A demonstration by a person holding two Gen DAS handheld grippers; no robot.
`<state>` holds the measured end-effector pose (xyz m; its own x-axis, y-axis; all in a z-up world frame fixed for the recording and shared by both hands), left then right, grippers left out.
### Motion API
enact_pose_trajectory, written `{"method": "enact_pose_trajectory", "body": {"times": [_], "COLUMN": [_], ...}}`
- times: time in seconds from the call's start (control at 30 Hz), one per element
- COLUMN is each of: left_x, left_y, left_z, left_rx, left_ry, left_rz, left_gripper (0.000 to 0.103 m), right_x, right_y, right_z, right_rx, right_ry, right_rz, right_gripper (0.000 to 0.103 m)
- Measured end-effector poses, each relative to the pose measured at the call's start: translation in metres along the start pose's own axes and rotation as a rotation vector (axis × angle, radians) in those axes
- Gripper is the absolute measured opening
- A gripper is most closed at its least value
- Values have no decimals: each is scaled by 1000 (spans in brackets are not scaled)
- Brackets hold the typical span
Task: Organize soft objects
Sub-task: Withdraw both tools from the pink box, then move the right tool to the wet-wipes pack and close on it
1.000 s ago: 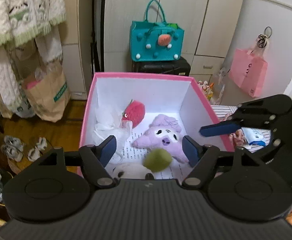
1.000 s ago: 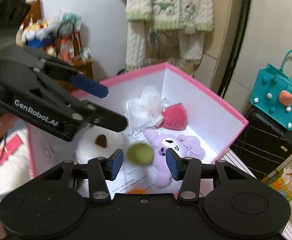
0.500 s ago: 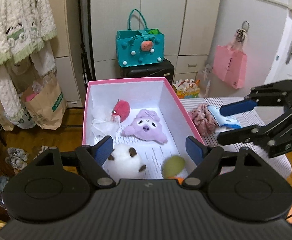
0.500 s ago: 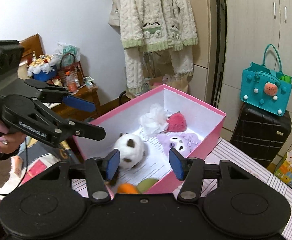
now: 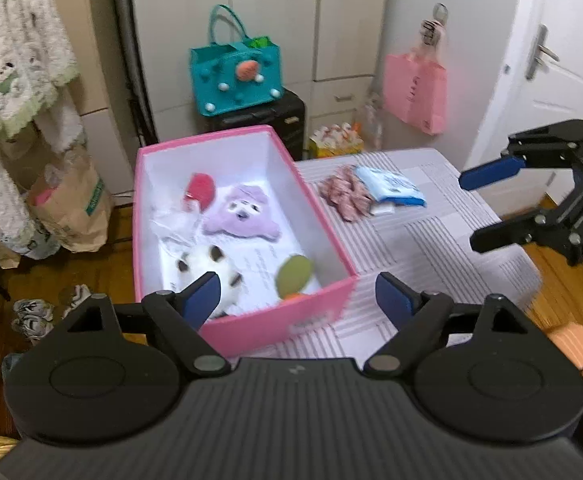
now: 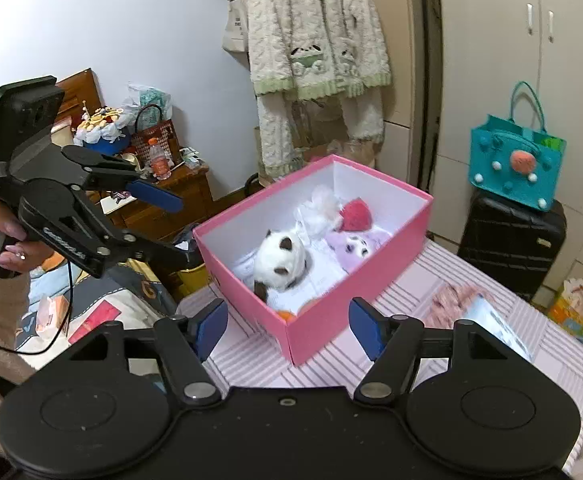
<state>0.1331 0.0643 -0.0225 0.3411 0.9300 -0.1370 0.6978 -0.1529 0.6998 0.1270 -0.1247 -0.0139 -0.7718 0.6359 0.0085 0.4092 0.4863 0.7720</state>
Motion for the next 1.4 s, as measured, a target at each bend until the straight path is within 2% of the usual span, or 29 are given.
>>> {"method": "enact_pose_trajectory", "body": {"times": [0.13, 0.3, 0.53, 0.8, 0.9, 1.1, 1.27, 1.4], "left_x": [-22, -53, -94, -132, -141, -150, -155, -157], "left_y": [-10, -24, -30, -27, -21, -16, -4, 6], "left_z": [-2, 6, 21, 44, 56, 82, 101, 120], "left_rx": [34, 86, 127, 171, 150, 179, 136, 103], "left_ry": [-33, -46, -89, -149, -138, -132, -125, -151], "left_rz": [30, 88, 149, 178, 181, 175, 186, 137], "left_gripper": [90, 90, 91, 91, 91, 91, 91, 91], "right_x": [-4, -7, -18, -44, -57, -85, -109, -133], "right_y": [-21, -49, -77, -106, -115, -129, -137, -146], "right_z": [-16, -33, -46, -52, -49, -44, -29, -14], "right_rx": [15, 32, 41, 44, 45, 39, -1, -51], "right_ry": [-25, -74, -102, -94, -105, -130, -142, -194], "right_rz": [18, 18, 27, 72, 83, 69, 68, 89], "right_gripper": [80, 83, 84, 84, 84, 84, 84, 84]}}
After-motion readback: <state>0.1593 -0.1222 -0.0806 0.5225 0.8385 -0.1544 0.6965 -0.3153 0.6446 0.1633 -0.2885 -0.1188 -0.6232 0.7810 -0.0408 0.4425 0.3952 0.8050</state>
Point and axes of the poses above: each gripper's, at about its wrist camera, not at the fingertips, and z roughly the way its jaws point, x to its left, y to its top, the point moved 9 cm from there along z, roughly the way its jaws point, and after that the axes turned 7 degrees about -z, right-handed, at the moved point
